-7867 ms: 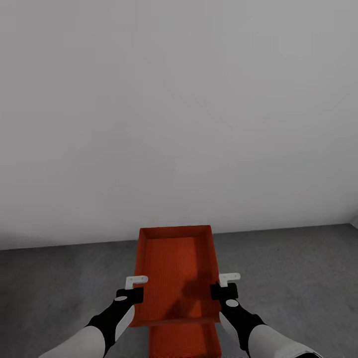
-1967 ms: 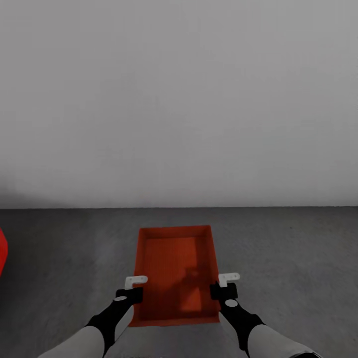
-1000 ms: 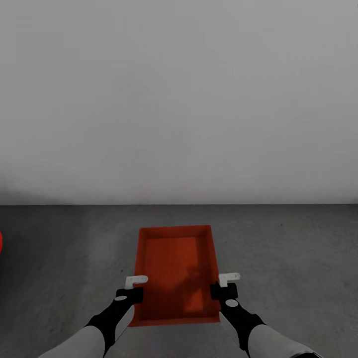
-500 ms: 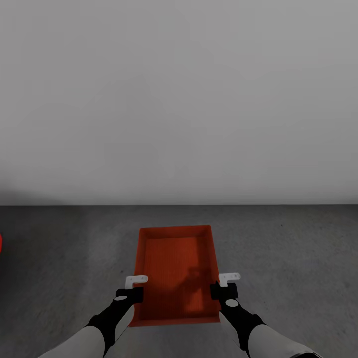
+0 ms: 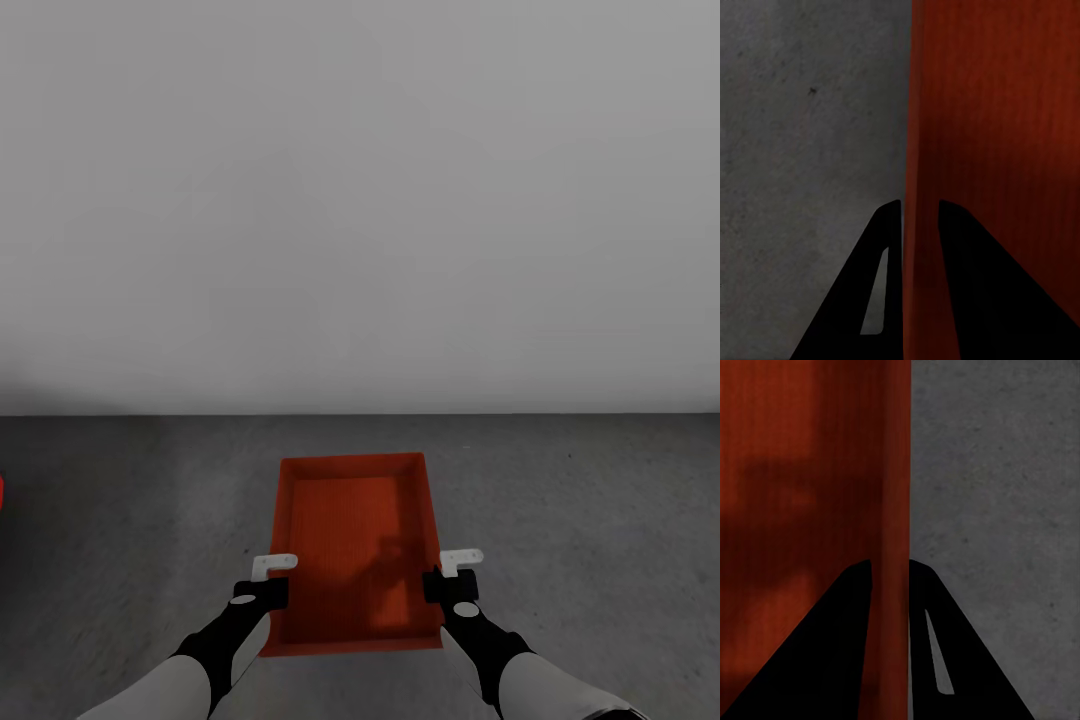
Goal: Move the two storage containers from the living room to the garage. In the garage, place one container on the floor and stack the other container on top of it (either order is fine).
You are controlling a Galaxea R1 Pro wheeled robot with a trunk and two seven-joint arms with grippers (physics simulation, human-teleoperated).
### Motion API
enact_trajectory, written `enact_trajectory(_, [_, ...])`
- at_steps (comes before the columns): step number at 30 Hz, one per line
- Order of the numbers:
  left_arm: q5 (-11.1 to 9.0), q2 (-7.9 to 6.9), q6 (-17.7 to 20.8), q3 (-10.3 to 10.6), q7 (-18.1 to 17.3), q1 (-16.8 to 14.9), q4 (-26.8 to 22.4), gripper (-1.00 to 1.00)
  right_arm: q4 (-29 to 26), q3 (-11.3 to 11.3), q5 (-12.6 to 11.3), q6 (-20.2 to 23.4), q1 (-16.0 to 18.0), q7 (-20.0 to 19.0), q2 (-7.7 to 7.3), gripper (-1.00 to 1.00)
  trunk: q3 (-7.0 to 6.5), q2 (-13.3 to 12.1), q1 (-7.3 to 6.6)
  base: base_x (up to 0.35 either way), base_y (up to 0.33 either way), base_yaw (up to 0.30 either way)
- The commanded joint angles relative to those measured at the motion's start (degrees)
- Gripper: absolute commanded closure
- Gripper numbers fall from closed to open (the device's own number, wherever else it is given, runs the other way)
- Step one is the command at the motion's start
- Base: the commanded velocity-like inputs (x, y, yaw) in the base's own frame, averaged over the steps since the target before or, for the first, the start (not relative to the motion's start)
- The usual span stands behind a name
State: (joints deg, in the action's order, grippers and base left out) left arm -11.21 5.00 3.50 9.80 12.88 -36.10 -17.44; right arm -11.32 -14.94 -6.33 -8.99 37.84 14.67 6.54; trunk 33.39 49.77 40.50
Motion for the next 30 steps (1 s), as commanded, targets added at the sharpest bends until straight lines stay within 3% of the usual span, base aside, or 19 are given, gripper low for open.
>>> enact_trajectory(1, [0.7,-2.1,-3.9,-2.8,2.3,0.0,-0.3,1.0,0.2,2.5,-4.7,-0.4,0.0,1.6,-0.04,1.0,0.05,0.0,0.01,0.0,0.0,0.0])
enact_trajectory(30, [0.7,-2.1,-3.9,-2.8,2.3,0.0,-0.4,1.0,0.2,2.5,-4.7,-0.4,0.0,1.5,-0.04,1.0,2.13,0.0,0.01,0.0,0.0,0.0])
